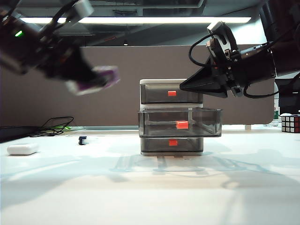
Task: Open the second layer of the drawer on the table, pick up a pack of napkins on the table and put it in, and finally close the drawer.
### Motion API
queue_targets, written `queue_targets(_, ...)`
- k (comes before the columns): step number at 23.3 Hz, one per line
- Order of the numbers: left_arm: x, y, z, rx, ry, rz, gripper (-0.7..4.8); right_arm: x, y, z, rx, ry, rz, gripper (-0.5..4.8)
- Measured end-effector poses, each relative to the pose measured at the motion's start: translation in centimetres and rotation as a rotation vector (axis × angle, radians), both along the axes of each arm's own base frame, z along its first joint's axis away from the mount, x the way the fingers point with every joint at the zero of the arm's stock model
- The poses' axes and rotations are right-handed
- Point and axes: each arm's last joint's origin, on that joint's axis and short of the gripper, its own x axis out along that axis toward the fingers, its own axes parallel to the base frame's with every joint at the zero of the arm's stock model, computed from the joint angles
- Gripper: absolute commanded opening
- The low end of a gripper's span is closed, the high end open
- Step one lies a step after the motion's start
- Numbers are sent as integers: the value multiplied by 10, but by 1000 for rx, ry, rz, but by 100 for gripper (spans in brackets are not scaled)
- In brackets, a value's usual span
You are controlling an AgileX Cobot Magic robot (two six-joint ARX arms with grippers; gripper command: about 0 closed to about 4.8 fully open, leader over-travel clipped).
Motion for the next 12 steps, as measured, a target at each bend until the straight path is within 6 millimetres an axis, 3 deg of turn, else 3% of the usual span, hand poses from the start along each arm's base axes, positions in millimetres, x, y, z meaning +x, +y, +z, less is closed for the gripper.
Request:
queue_targets(5, 5, -38, 18, -19, -42, -122, 201, 0, 0, 0, 0, -1, 0, -5)
queue_targets(12, 20, -90, 6, 5, 14, -246, 201, 0, 0, 0, 0, -2, 0, -5)
